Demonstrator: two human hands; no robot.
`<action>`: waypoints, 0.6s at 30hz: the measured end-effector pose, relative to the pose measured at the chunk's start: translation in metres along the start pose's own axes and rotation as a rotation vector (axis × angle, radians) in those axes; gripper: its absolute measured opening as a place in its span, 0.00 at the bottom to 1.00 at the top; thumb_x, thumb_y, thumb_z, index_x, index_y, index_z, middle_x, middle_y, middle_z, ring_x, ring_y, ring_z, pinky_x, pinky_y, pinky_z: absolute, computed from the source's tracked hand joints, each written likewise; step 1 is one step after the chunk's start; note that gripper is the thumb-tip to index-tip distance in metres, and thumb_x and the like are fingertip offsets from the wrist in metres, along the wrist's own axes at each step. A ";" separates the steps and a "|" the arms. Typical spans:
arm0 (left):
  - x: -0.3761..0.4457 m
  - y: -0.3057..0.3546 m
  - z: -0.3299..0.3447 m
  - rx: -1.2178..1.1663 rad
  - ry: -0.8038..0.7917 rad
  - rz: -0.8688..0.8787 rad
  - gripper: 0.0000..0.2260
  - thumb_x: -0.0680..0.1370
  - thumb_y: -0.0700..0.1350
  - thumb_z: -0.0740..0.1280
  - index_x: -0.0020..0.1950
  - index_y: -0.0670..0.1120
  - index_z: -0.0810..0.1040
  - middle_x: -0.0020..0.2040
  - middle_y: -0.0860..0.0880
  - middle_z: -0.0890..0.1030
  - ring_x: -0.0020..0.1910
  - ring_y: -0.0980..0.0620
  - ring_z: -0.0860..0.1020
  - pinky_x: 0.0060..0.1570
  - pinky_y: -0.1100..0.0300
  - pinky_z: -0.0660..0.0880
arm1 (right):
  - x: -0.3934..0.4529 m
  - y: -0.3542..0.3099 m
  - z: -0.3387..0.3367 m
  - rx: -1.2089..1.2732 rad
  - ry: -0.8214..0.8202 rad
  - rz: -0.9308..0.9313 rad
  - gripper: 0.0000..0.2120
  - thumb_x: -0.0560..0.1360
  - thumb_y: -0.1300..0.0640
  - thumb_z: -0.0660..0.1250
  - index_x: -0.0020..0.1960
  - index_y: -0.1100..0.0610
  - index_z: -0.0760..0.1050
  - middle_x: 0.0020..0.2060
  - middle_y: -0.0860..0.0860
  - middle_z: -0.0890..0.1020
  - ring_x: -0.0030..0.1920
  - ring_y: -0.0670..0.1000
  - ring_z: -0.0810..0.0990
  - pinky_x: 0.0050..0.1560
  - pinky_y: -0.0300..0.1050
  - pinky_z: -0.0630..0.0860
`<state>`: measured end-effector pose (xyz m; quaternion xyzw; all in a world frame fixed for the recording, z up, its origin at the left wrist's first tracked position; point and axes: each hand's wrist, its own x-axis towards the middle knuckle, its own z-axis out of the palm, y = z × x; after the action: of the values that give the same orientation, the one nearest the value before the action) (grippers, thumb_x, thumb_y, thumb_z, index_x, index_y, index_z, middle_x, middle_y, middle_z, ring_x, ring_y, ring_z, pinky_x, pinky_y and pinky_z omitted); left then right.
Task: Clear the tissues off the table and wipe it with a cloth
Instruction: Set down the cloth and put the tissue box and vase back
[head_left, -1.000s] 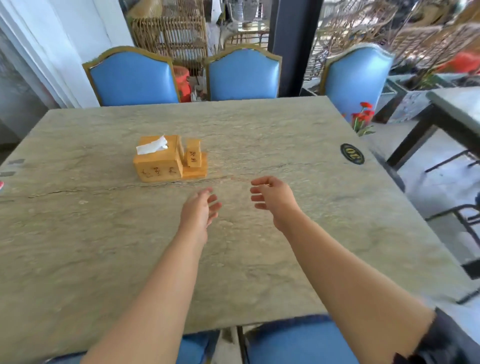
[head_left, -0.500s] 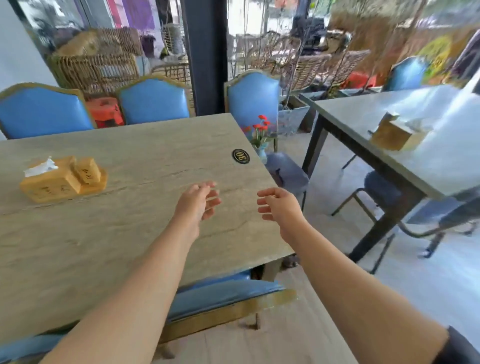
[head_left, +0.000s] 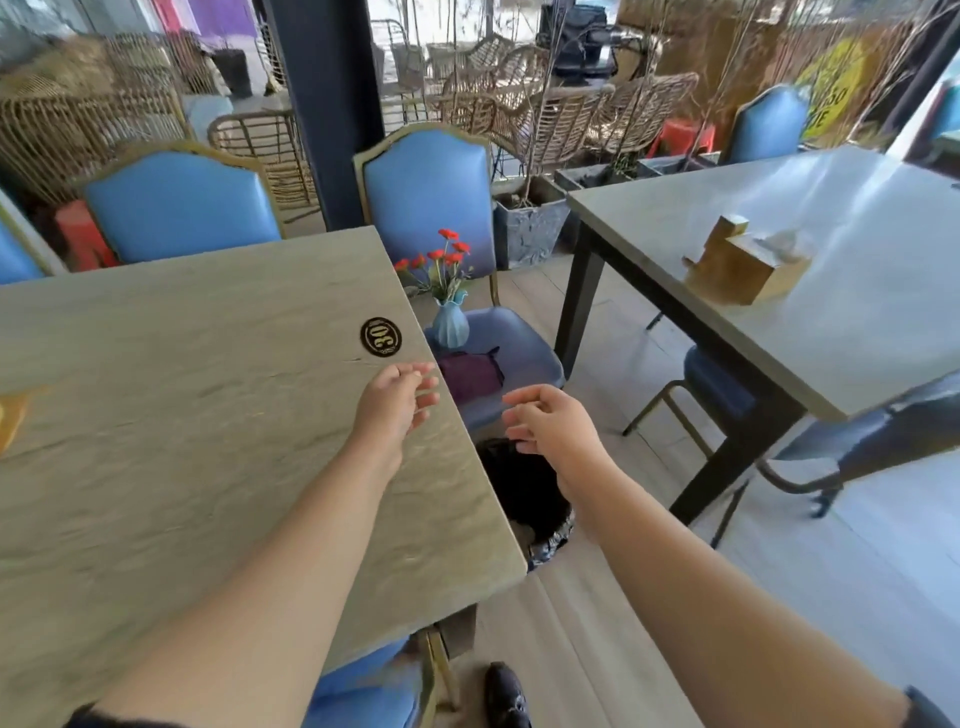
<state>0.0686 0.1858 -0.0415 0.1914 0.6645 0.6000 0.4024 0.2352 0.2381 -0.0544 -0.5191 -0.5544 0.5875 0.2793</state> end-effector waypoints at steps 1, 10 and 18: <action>0.014 -0.002 0.011 -0.012 0.005 -0.015 0.11 0.80 0.39 0.56 0.47 0.49 0.77 0.42 0.50 0.79 0.38 0.55 0.78 0.38 0.62 0.71 | 0.017 -0.002 -0.005 -0.004 -0.010 0.005 0.10 0.78 0.63 0.59 0.48 0.53 0.78 0.42 0.52 0.83 0.41 0.51 0.81 0.47 0.47 0.79; 0.132 0.000 0.094 -0.065 0.105 -0.097 0.12 0.81 0.38 0.55 0.47 0.48 0.75 0.41 0.50 0.78 0.36 0.54 0.76 0.36 0.63 0.70 | 0.174 -0.014 -0.017 -0.122 -0.061 0.015 0.09 0.74 0.60 0.65 0.46 0.47 0.78 0.36 0.49 0.80 0.36 0.48 0.78 0.43 0.47 0.79; 0.232 -0.031 0.145 -0.059 0.247 -0.165 0.12 0.81 0.40 0.56 0.49 0.51 0.77 0.48 0.48 0.82 0.46 0.50 0.80 0.50 0.55 0.76 | 0.325 -0.011 -0.015 -0.208 -0.180 0.019 0.08 0.76 0.58 0.66 0.52 0.47 0.74 0.43 0.46 0.80 0.45 0.48 0.79 0.41 0.40 0.74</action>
<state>0.0461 0.4437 -0.1353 0.0490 0.7045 0.6029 0.3712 0.1475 0.5398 -0.1391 -0.4957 -0.6302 0.5736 0.1674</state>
